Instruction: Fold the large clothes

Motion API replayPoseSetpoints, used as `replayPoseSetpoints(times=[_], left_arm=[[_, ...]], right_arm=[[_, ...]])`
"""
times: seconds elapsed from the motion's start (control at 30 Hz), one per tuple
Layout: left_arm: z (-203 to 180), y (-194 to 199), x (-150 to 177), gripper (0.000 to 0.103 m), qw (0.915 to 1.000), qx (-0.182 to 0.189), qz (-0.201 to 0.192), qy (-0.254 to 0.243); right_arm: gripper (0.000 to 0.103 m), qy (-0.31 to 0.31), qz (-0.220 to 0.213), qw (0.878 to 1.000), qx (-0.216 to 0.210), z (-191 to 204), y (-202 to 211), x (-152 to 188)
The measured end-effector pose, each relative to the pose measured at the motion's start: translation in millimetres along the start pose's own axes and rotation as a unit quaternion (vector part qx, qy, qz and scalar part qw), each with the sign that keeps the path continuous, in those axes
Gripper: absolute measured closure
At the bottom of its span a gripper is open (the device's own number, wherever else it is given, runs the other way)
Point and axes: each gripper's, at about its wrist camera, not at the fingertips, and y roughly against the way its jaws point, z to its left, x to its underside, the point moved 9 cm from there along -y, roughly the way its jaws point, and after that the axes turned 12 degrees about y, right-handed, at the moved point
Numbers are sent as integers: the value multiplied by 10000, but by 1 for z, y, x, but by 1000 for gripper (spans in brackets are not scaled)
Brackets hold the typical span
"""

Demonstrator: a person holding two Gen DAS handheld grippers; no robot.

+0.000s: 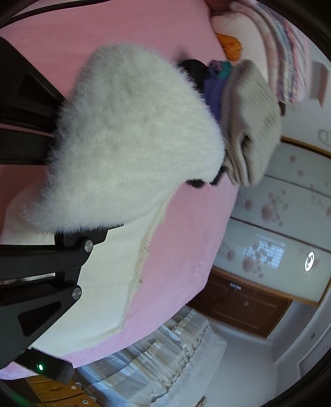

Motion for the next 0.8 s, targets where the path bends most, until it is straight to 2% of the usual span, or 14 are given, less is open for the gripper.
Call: replayPoseSetpoints(times=[0.13, 0.2, 0.33, 0.43, 0.53, 0.6, 0.63, 0.7, 0.73, 0.8], left_arm=[[-62, 8, -5, 87, 9985, 341, -141, -401], [-100, 9, 1, 87, 9961, 547, -138, -681], [-162, -2, 36, 87, 9896, 838, 91, -1162], [-193, -13, 76, 87, 9830, 917, 386, -1545], [-211, -30, 125, 86, 9713, 925, 842, -2024], [-214, -44, 168, 86, 9558, 677, 1087, -2646], [-214, -46, 180, 86, 9494, 571, 980, -2930], [-215, -43, 186, 86, 9424, 491, 717, -3230], [-214, -43, 185, 86, 9426, 500, 721, -3221], [-213, -45, 176, 86, 9504, 605, 892, -2919]], right_arm=[[80, -491, 70, 9972, -554, -12, 8, 0], [81, -804, -60, 9953, -541, -34, 25, 2], [81, -1165, -295, 9927, 128, -93, 64, 18], [81, -1445, -194, 9862, 784, -144, 87, 44], [81, -1756, -76, 9774, 1177, -182, 103, 73], [81, -1916, 2, 9731, 1275, -197, 110, 89], [81, -1973, 46, 9716, 1305, -203, 112, 96], [81, -2053, 82, 9702, 1283, -207, 113, 102], [81, -2069, 91, 9701, 1262, -207, 113, 104], [81, -2046, 78, 9711, 1229, -206, 112, 105]])
